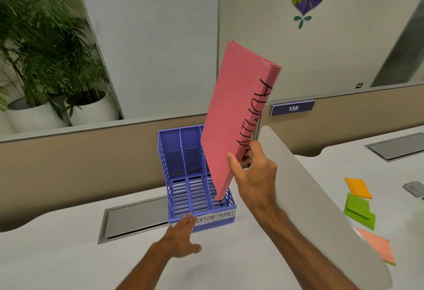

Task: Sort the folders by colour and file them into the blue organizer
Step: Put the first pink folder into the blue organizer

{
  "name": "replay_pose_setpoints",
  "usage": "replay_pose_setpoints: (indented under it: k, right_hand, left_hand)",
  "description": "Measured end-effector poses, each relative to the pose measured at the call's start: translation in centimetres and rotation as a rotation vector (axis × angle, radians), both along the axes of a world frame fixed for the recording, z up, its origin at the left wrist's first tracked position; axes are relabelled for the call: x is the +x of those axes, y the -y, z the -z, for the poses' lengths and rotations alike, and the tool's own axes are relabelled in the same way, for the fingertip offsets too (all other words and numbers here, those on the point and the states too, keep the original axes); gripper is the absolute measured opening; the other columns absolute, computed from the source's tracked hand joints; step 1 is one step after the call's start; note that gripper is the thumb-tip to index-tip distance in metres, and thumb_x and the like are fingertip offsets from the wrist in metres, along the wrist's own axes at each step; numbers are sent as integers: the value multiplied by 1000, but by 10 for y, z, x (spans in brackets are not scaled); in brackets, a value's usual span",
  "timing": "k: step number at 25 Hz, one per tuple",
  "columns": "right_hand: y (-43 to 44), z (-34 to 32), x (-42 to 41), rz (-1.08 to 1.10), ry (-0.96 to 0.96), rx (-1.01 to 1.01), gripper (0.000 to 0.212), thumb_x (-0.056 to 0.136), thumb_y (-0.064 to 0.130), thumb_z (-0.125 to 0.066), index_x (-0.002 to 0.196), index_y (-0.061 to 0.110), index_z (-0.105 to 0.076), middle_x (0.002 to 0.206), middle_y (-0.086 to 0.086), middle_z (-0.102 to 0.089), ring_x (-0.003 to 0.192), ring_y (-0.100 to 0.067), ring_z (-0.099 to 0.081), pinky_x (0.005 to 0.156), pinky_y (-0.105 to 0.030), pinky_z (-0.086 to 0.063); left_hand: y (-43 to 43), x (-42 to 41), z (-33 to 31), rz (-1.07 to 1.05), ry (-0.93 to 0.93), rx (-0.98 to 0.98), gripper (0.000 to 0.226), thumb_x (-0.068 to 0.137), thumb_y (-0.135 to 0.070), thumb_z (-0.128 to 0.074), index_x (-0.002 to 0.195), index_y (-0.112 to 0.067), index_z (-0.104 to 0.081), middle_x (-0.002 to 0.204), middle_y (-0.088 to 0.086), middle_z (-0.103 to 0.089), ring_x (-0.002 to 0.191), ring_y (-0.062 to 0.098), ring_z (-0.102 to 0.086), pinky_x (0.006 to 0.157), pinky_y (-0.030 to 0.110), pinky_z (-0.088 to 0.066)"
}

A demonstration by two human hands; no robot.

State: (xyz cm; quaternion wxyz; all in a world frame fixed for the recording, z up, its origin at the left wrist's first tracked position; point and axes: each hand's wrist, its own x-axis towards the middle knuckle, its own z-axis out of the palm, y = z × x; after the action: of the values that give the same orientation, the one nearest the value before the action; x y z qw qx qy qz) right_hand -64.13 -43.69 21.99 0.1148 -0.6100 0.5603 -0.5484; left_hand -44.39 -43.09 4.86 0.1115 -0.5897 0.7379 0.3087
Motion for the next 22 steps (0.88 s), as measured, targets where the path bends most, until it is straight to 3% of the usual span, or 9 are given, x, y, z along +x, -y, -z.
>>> replay_pose_setpoints:
  k: [3,7,16,22]
  right_hand:
    - [5,-4,6,2,-30,-7,27,89,30,-70,109,19,-55,104,6,-72,69,0,-60,61,6,-40]
    - [13,-4,16,-23,-82,36,30,90,30,-68,114,16,-55,112,0,-72,72,-6,-62,60,5,-42]
    - [33,25,35,-47,-198,59,34,94,34,-61,121,16,-50,107,-3,-71,73,-16,-65,67,-32,-61]
    - [53,52,45,-44,-237,57,38,95,32,-59,127,15,-47,119,-8,-67,92,-21,-68,78,-33,-61]
  left_hand:
    - [-5,1,-2,-5,5,10,94,92,-47,-57,156,-17,5,164,3,10,151,20,7,123,44,-5]
    - [-10,4,-2,-5,13,4,93,92,-47,-57,156,-17,3,164,2,10,151,20,7,123,45,-7]
    - [-8,7,4,-39,-7,-48,89,93,-46,-57,156,-18,-2,164,-1,3,151,19,4,123,43,-9]
    - [-4,10,11,-47,5,-55,88,89,-49,-61,156,-22,-10,164,-3,-2,151,20,-4,122,43,-19]
